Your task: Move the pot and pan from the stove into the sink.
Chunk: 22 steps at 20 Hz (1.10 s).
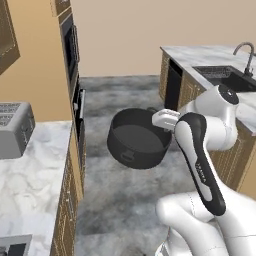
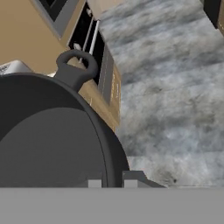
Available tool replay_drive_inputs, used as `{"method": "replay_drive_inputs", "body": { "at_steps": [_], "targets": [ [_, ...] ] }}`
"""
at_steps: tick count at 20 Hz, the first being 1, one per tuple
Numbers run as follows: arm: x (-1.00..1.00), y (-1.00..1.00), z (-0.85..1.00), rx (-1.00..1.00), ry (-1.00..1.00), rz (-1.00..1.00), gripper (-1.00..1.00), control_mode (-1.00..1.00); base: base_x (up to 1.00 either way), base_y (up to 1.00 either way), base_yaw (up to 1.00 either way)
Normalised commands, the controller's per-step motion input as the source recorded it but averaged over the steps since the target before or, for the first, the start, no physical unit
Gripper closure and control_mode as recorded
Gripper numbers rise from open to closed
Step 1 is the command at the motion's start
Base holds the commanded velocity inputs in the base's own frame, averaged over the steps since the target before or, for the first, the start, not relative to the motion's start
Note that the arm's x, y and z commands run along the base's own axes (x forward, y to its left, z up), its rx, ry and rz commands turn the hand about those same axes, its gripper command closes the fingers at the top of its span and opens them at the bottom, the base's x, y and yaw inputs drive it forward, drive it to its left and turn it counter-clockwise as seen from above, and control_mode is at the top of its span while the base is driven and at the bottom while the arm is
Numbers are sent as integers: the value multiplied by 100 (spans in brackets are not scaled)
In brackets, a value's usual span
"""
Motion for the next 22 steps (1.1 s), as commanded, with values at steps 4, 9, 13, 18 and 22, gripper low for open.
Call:
{"method": "replay_drive_inputs", "body": {
  "at_steps": [4, 9, 13, 18, 22],
  "targets": [
    [0, 0, 0, 0, 0, 0, 100, 100, 72, 12, 0],
    [0, 0, 0, 0, 0, 0, 100, 100, 77, 13, 0],
    [0, 0, 0, 0, 0, 0, 100, 100, 83, 17, 0],
    [0, 0, 0, 0, 0, 0, 100, 100, 90, 21, 0],
    [0, 0, 0, 0, 0, 0, 100, 100, 95, 24, 0]
  ]
}}
